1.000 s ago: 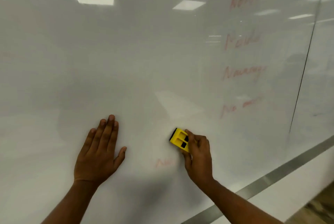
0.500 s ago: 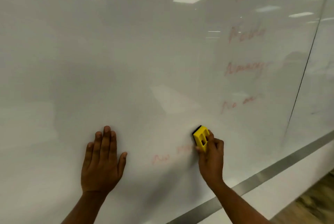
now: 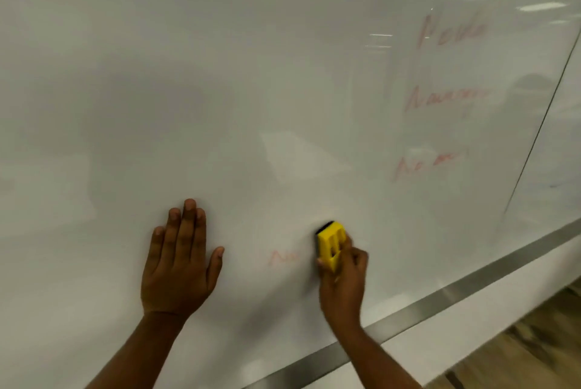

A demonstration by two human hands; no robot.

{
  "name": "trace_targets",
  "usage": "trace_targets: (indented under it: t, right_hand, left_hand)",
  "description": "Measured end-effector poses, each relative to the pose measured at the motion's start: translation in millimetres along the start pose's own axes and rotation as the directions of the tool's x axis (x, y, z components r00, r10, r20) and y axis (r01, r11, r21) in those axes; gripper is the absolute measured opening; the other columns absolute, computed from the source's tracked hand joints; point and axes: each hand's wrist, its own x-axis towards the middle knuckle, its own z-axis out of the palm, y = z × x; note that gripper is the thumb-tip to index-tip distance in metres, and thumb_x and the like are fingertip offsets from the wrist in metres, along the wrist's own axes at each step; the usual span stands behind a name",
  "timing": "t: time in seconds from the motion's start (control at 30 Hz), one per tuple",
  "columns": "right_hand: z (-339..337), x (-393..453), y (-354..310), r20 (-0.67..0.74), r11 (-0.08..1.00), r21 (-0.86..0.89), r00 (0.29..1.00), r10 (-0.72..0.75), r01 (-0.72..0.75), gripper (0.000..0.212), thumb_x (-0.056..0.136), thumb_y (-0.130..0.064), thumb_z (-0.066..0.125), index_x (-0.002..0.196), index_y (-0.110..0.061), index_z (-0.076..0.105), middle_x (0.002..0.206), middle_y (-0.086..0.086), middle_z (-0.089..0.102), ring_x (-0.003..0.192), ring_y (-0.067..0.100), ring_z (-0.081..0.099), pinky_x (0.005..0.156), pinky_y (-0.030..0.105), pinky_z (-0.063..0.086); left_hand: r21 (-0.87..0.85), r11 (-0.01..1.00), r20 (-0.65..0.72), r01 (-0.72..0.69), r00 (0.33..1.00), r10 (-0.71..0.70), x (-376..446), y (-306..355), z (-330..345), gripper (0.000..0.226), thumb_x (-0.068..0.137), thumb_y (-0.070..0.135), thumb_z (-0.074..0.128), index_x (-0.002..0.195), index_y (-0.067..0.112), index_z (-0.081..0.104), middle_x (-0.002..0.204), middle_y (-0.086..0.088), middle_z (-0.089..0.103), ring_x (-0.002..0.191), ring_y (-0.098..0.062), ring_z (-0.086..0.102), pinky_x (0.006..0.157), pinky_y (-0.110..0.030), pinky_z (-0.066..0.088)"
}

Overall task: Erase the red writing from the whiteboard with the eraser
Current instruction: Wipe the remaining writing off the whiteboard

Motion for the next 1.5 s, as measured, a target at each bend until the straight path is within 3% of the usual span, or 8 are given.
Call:
trace_targets:
  t: [0.17,0.37,0.57,0.7,0.83,1.03,1.23,1.5]
  right_hand:
    - [8,-3,-7,-0.098,0.996,-0.069,0.994,0.057,-0.064,0.052,0.094,-0.014,0.07,0.141,-0.001,0.052,0.115,0.011,0.048,0.097,0.034,0.058,0.084,0.051,0.055]
    - [48,-77,-51,0.179,0.989,0.04,0.973,-0.147,0.143,0.063,0.099,-0.044,0.056,0.155,-0.017,0.041,0.125,-0.006,0.044,0.11,0.014,0.051,0.09,0.024,0.05]
    - [27,-18,-33,-0.097,0.993,-0.014,0.989,0.112,-0.114,0.064,0.094,-0.016,0.073,0.15,-0.003,0.044,0.115,0.006,0.044,0.1,0.028,0.055,0.085,0.048,0.054]
    - [42,-48,-34,-0.019,0.969,-0.143,0.978,-0.205,0.201,0.07,0.089,-0.007,0.074,0.152,-0.004,0.044,0.122,0.011,0.051,0.108,0.03,0.053,0.084,0.037,0.053]
    - [27,-58,-30,0.303,0.74,-0.194,0.757,-0.579,0.644,0.07,0.084,-0.006,0.074,0.15,-0.011,0.049,0.123,0.01,0.063,0.107,0.032,0.056,0.079,0.042,0.059]
    - [26,21,-69,0.119,0.682,-0.262,0.724,-0.68,0.683,0.07,0.089,0.005,0.063,0.153,-0.014,0.046,0.132,0.008,0.051,0.118,0.031,0.046,0.105,0.042,0.045]
    - [20,-37,16,0.433,0.45,-0.211,0.496,-0.753,0.868,0.057,0.085,0.009,0.063,0.139,-0.009,0.06,0.124,0.013,0.061,0.106,0.037,0.058,0.093,0.048,0.05]
    - [7,22,-50,0.168,0.703,-0.261,0.749,-0.641,0.661,0.066,0.089,0.004,0.061,0.152,-0.009,0.046,0.13,0.014,0.055,0.117,0.035,0.051,0.096,0.038,0.047]
  left_hand:
    - [0.028,0.999,-0.009,0.022,1.0,-0.021,1,4,2,0.075,0.106,0.04,0.045,0.164,-0.003,0.026,0.176,-0.019,0.014,0.165,-0.033,0.011,0.135,-0.046,0.01]
    - [0.026,1.0,0.012,0.0,1.0,0.0,0,0,1,0.075,0.108,0.041,0.041,0.166,-0.001,0.022,0.177,-0.017,0.011,0.166,-0.031,0.008,0.135,-0.045,0.008]
    - [0.024,1.0,0.009,0.009,1.0,-0.009,-1,3,4,0.075,0.107,0.041,0.041,0.166,0.0,0.02,0.178,-0.016,0.008,0.166,-0.031,0.008,0.135,-0.045,0.008]
    - [0.021,1.0,0.008,-0.007,1.0,0.007,-1,3,3,0.073,0.108,0.039,0.038,0.167,0.0,0.018,0.178,-0.015,0.005,0.166,-0.031,0.006,0.135,-0.045,0.007]
    - [0.029,1.0,0.001,-0.006,1.0,0.006,-4,1,4,0.072,0.107,0.036,0.039,0.166,-0.001,0.021,0.178,-0.016,0.009,0.166,-0.031,0.008,0.135,-0.045,0.008]
    - [0.004,1.0,0.015,0.016,1.0,-0.016,-3,2,4,0.069,0.108,0.034,0.035,0.167,0.001,0.02,0.178,-0.014,0.009,0.166,-0.03,0.008,0.135,-0.044,0.006]
    - [0.013,1.0,-0.001,0.017,1.0,-0.017,-2,3,1,0.069,0.107,0.033,0.037,0.167,0.002,0.02,0.178,-0.012,0.008,0.166,-0.028,0.009,0.135,-0.043,0.006]
    - [0.018,1.0,-0.01,0.012,1.0,-0.011,1,3,-1,0.07,0.106,0.033,0.039,0.167,0.002,0.022,0.178,-0.012,0.008,0.166,-0.027,0.008,0.135,-0.043,0.008]
